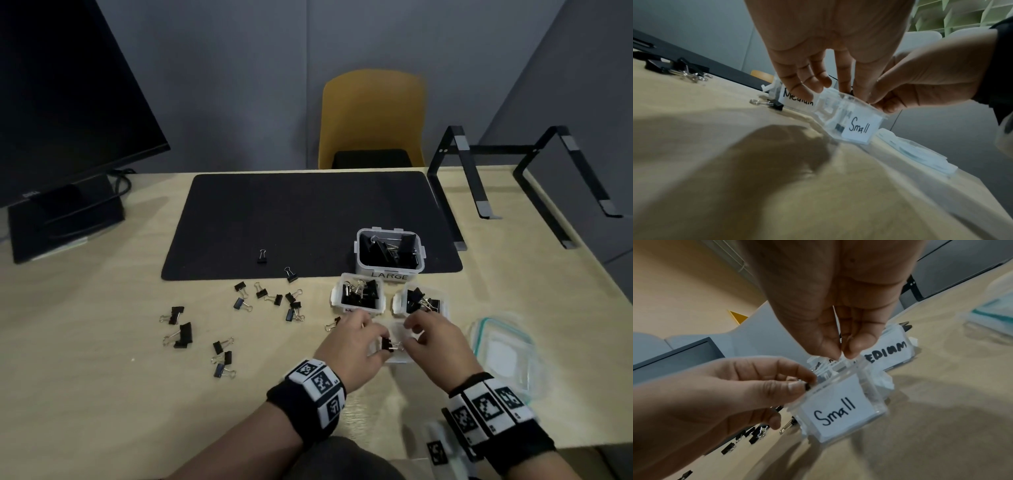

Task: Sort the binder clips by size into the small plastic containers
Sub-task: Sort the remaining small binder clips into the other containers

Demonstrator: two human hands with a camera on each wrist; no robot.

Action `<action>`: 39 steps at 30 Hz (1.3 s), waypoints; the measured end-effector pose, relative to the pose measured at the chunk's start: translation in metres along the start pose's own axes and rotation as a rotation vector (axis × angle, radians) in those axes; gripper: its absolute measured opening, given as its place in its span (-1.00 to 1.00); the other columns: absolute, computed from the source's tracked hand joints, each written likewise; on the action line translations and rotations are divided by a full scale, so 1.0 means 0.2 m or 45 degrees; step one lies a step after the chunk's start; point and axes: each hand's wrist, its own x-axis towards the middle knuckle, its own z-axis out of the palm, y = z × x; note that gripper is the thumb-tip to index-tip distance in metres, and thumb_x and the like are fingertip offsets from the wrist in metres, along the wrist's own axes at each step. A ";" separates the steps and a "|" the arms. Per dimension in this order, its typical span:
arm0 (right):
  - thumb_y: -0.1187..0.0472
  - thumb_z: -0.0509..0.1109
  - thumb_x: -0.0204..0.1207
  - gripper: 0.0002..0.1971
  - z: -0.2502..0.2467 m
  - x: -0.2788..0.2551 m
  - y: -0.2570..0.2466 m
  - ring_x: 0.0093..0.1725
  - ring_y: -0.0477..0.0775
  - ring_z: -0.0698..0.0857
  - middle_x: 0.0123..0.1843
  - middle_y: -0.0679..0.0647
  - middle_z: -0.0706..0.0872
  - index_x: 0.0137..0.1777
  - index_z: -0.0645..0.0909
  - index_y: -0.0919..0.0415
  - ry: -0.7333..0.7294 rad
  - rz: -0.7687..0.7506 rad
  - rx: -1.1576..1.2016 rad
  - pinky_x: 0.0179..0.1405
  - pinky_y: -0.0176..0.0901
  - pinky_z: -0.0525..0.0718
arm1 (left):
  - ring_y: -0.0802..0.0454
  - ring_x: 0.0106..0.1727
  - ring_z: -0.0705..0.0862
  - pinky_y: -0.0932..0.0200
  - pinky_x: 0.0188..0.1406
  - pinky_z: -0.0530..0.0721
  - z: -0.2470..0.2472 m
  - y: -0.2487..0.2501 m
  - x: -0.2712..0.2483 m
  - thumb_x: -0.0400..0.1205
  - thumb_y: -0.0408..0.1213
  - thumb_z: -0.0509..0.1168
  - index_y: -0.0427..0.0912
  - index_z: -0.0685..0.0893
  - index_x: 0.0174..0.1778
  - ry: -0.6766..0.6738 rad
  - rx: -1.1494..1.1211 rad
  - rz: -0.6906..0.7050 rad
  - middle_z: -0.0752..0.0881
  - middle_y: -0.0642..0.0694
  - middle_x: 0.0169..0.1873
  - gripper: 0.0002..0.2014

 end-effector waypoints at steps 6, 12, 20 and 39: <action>0.27 0.35 0.44 -0.83 0.01 0.00 -0.08 -0.28 -0.21 0.53 -0.09 -0.05 0.57 0.02 0.61 0.09 -0.046 -0.100 0.073 -0.25 -0.33 0.43 | 0.25 0.18 0.52 0.28 0.25 0.52 -0.05 -0.08 -0.05 0.62 -0.06 0.30 0.00 0.61 0.27 0.127 -0.120 -0.104 0.50 0.14 0.11 -0.69; 0.20 0.30 0.49 -0.80 0.10 0.01 -0.23 0.03 -0.01 0.57 -0.01 -0.07 0.63 0.09 0.62 0.09 -0.088 -0.319 -0.042 0.08 -0.19 0.49 | 0.29 0.15 0.36 0.45 0.16 0.25 -0.16 -0.27 -0.11 0.64 -0.13 0.27 0.02 0.62 0.22 0.257 0.055 -0.279 0.50 0.18 0.11 -0.76; 0.16 0.15 0.59 -0.68 0.25 0.03 -0.36 0.23 0.10 0.47 0.25 -0.05 0.63 0.33 0.49 0.03 -0.114 -0.396 -0.551 0.24 0.01 0.36 | 0.01 0.33 0.43 0.21 0.35 0.39 -0.24 -0.44 -0.05 0.61 -0.19 0.31 -0.07 0.50 0.46 0.301 0.126 -0.556 0.50 -0.02 0.27 -0.54; 0.03 0.17 0.59 -0.80 0.20 0.06 -0.34 0.06 0.04 0.52 -0.02 -0.10 0.72 0.01 0.61 0.02 -0.016 -0.344 -0.348 0.15 -0.04 0.33 | 0.01 0.08 0.57 0.22 -0.04 0.50 -0.26 -0.46 0.00 0.59 -0.23 0.27 -0.09 0.64 0.10 0.266 0.274 -0.509 0.63 -0.01 0.00 -0.82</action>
